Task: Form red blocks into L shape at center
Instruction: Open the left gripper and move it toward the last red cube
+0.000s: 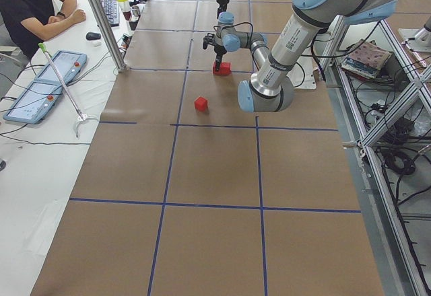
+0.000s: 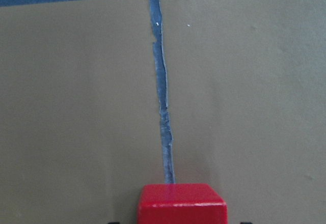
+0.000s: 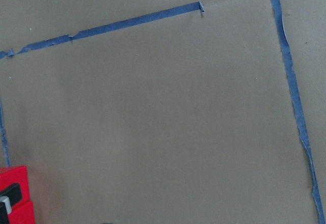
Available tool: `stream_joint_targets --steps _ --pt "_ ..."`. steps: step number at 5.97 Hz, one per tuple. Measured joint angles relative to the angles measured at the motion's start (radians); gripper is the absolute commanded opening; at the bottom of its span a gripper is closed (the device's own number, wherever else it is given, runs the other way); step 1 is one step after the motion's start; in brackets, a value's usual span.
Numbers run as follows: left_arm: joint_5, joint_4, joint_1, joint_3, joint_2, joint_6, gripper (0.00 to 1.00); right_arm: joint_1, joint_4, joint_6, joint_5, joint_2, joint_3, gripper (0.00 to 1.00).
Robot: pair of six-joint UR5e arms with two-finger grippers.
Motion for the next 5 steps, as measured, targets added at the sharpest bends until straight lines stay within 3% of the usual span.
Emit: stream_joint_targets --steps 3,5 --pt "-0.016 -0.011 -0.137 -0.199 0.162 0.141 1.00 0.009 -0.001 -0.001 0.005 -0.011 0.025 1.00" --pt "-0.147 -0.053 -0.249 -0.241 0.299 0.367 1.00 0.009 -0.002 -0.001 0.004 -0.014 0.029 1.00"
